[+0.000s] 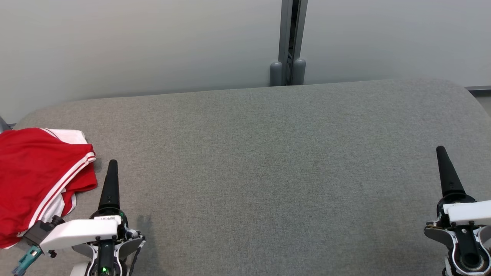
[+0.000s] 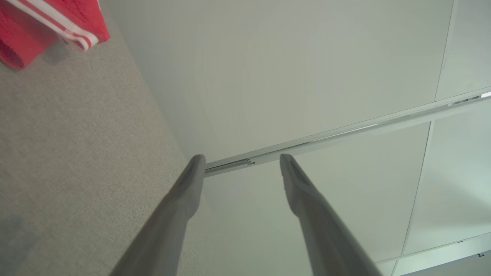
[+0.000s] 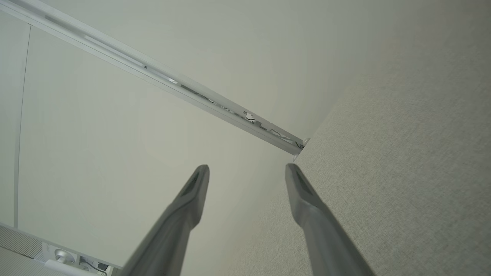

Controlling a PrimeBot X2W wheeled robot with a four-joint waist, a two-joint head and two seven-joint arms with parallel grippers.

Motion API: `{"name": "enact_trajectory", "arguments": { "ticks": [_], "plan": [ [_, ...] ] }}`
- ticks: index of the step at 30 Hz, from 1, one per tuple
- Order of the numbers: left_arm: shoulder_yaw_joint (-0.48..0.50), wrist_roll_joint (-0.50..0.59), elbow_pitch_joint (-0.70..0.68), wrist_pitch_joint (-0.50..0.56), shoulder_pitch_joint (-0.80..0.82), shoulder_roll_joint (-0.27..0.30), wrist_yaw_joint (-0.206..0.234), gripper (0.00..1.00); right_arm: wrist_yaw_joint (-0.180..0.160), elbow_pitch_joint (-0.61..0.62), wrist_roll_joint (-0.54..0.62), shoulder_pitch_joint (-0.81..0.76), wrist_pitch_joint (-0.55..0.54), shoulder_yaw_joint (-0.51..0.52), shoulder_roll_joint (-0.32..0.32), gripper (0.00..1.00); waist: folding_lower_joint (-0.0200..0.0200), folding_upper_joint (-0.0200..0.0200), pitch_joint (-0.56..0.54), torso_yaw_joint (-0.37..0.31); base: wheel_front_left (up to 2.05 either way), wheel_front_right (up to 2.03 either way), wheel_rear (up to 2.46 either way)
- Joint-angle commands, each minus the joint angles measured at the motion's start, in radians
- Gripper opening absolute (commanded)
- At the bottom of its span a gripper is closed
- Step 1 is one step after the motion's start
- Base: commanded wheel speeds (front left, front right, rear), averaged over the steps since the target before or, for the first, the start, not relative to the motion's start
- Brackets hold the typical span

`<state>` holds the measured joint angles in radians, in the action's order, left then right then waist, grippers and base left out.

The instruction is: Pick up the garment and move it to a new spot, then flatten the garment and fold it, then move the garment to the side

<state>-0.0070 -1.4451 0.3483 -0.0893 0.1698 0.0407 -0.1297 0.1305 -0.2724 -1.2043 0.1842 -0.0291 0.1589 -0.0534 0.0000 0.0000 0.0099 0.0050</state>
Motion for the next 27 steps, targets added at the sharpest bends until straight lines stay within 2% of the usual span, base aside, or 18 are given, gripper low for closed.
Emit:
{"name": "enact_trajectory", "arguments": {
  "ticks": [1, 6, 13, 20, 27],
  "plan": [
    [0.016, 0.029, -0.027, -0.007, 0.015, 0.005, -0.001, 1.0, 0.0, 0.026, 0.052, 0.035, 0.014, -0.006, -0.017, 1.0, 0.0, 0.0, 0.0, 0.001, 0.0, 0.0, 0.0],
    [0.04, 0.119, -0.067, -0.021, 0.009, 0.006, 0.001, 1.0, 0.0, 0.075, 0.195, 0.056, 0.037, -0.02, -0.023, 1.0, 0.0, 0.0, 0.003, 0.003, 0.0, 0.0, 0.0],
    [0.029, 0.291, -0.166, -0.038, 0.0, 0.007, 0.029, 1.0, 0.0, 0.131, 0.379, 0.063, 0.066, -0.045, -0.017, 1.0, 0.0, 0.0, 0.011, 0.006, 0.0, 0.0, 0.0],
    [-0.025, 0.481, -0.253, -0.055, -0.018, 0.007, 0.075, 1.0, 0.0, 0.192, 0.558, 0.06, 0.094, -0.089, -0.019, 1.0, 0.0, 0.0, 0.017, 0.007, 0.0, 0.0, 0.0],
    [-0.082, 0.682, -0.297, -0.071, -0.032, 0.008, 0.132, 1.0, 0.0, 0.222, 0.688, 0.028, 0.12, -0.1, -0.001, 1.0, 0.0, 0.0, 0.017, 0.008, 0.0, 0.0, 0.0]
  ]
}}
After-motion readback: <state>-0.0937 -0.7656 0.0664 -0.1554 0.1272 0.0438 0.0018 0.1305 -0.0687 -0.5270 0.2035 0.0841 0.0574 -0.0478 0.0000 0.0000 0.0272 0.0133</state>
